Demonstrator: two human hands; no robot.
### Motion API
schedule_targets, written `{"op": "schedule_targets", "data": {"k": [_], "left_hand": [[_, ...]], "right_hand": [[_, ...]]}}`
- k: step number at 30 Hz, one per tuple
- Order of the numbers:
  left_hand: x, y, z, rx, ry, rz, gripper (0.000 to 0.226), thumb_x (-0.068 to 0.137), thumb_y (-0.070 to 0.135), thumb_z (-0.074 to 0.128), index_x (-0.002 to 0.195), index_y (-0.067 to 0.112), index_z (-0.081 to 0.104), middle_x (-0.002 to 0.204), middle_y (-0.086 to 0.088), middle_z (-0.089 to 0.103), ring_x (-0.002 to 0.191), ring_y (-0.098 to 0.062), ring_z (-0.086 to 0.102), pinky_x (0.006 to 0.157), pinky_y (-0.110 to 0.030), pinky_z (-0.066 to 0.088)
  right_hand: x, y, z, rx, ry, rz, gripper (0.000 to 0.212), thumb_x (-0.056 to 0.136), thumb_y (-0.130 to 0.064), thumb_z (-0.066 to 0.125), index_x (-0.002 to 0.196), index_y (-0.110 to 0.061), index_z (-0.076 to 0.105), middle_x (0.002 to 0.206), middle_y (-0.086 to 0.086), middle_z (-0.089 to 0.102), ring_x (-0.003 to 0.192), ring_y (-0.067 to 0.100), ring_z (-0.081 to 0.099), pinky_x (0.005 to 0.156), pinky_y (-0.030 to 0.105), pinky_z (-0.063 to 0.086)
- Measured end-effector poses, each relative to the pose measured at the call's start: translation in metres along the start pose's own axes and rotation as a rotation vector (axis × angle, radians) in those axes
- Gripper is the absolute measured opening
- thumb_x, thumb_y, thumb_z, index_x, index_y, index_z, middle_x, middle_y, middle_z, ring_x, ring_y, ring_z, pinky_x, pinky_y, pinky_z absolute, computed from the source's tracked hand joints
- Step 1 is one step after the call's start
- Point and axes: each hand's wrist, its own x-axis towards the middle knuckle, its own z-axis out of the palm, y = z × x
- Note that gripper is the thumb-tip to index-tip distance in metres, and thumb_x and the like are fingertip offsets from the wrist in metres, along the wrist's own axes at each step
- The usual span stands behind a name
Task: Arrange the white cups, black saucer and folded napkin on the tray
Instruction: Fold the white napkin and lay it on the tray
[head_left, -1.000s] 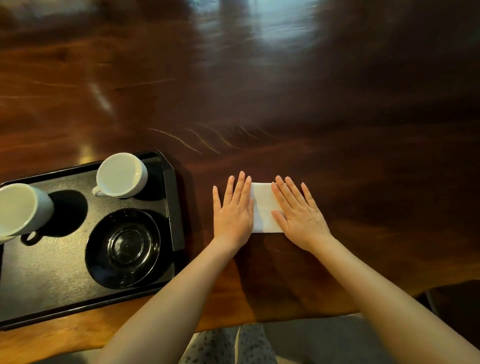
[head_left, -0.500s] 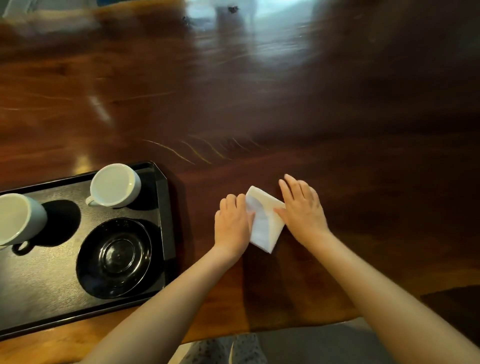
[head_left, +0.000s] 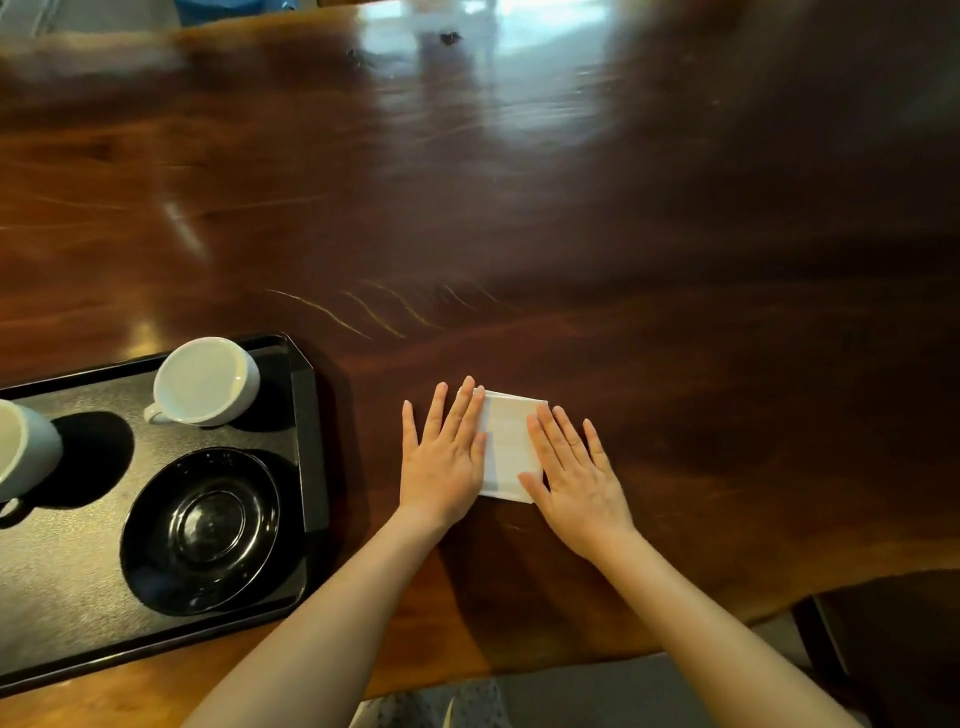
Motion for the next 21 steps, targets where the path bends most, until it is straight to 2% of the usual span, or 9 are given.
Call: {"op": "schedule_targets", "data": {"k": [3, 5, 7, 8, 10, 13, 16, 18, 21], "left_hand": [[0.003, 0.001, -0.004, -0.027, -0.034, 0.015, 0.053, 0.095, 0.048, 0.004, 0.141, 0.034, -0.020, 0.156, 0.012, -0.016, 0.143, -0.013, -0.020, 0.112, -0.044, -0.021], [0.003, 0.006, -0.012, -0.165, 0.017, -0.038, 0.060, 0.098, 0.040, 0.026, 0.147, 0.026, -0.004, 0.160, 0.005, 0.000, 0.147, -0.017, -0.003, 0.116, -0.043, -0.008], [0.004, 0.016, -0.023, -0.435, 0.141, -0.240, 0.065, 0.093, 0.024, 0.048, 0.148, 0.017, 0.013, 0.156, -0.005, 0.023, 0.143, -0.023, 0.020, 0.116, -0.041, 0.017], [0.005, 0.023, -0.029, -0.571, 0.168, -0.366, 0.067, 0.090, 0.018, 0.053, 0.147, 0.014, 0.017, 0.152, -0.008, 0.029, 0.140, -0.026, 0.026, 0.112, -0.041, 0.027], [0.010, 0.031, -0.038, -0.782, 0.112, -0.578, 0.072, 0.086, 0.018, 0.057, 0.146, 0.013, 0.017, 0.147, -0.012, 0.031, 0.133, -0.030, 0.035, 0.103, -0.041, 0.039], [0.023, 0.028, -0.049, -0.936, -0.053, -0.739, 0.074, 0.081, 0.032, 0.062, 0.141, 0.010, 0.024, 0.141, -0.014, 0.038, 0.117, -0.030, 0.050, 0.089, -0.038, 0.047], [0.028, 0.018, -0.051, -0.924, -0.161, -0.664, 0.053, 0.081, 0.042, 0.061, 0.121, 0.010, 0.046, 0.119, -0.009, 0.056, 0.092, -0.021, 0.056, 0.072, -0.032, 0.048], [0.026, 0.018, -0.048, -0.888, -0.159, -0.546, 0.041, 0.085, 0.044, 0.057, 0.110, 0.012, 0.052, 0.113, -0.009, 0.058, 0.091, -0.020, 0.056, 0.072, -0.032, 0.048], [0.015, 0.023, -0.042, -0.918, -0.034, -0.421, 0.028, 0.088, 0.042, 0.054, 0.098, 0.017, 0.052, 0.108, -0.006, 0.052, 0.094, -0.020, 0.055, 0.076, -0.034, 0.050]], "right_hand": [[-0.010, 0.008, -0.004, -0.065, -0.046, 0.020, 0.067, 0.090, -0.057, 0.003, 0.143, -0.022, -0.021, 0.156, -0.001, -0.020, 0.142, 0.016, -0.024, 0.115, 0.040, -0.017], [-0.013, 0.001, -0.011, -0.083, -0.026, 0.049, 0.068, 0.095, -0.051, 0.020, 0.147, -0.019, -0.010, 0.160, 0.005, -0.002, 0.147, 0.025, -0.007, 0.117, 0.042, -0.007], [-0.010, -0.015, -0.021, 0.014, 0.040, 0.113, 0.065, 0.094, -0.041, 0.040, 0.148, -0.015, 0.014, 0.147, 0.008, 0.031, 0.135, 0.028, 0.029, 0.114, 0.040, 0.024], [-0.007, -0.023, -0.025, 0.107, 0.071, 0.154, 0.061, 0.092, -0.034, 0.046, 0.144, -0.014, 0.023, 0.135, 0.008, 0.040, 0.120, 0.024, 0.039, 0.103, 0.035, 0.036], [0.001, -0.036, -0.030, 0.284, 0.095, 0.247, 0.054, 0.089, -0.020, 0.050, 0.137, -0.011, 0.030, 0.121, 0.006, 0.043, 0.103, 0.019, 0.043, 0.083, 0.028, 0.042], [0.011, -0.046, -0.033, 0.442, 0.085, 0.373, 0.047, 0.086, -0.010, 0.052, 0.130, -0.011, 0.035, 0.122, 0.009, 0.040, 0.104, 0.021, 0.041, 0.077, 0.025, 0.038], [0.014, -0.047, -0.032, 0.626, 0.107, 0.482, 0.048, 0.083, -0.007, 0.052, 0.128, -0.010, 0.037, 0.126, 0.012, 0.038, 0.113, 0.025, 0.039, 0.084, 0.030, 0.042], [0.017, -0.044, -0.033, 0.718, 0.113, 0.531, 0.049, 0.084, -0.012, 0.053, 0.130, -0.010, 0.038, 0.128, 0.012, 0.040, 0.117, 0.026, 0.038, 0.089, 0.032, 0.041], [0.021, -0.036, -0.036, 0.780, 0.101, 0.528, 0.047, 0.085, -0.027, 0.062, 0.125, -0.011, 0.044, 0.123, 0.010, 0.046, 0.114, 0.025, 0.043, 0.091, 0.036, 0.046]]}}
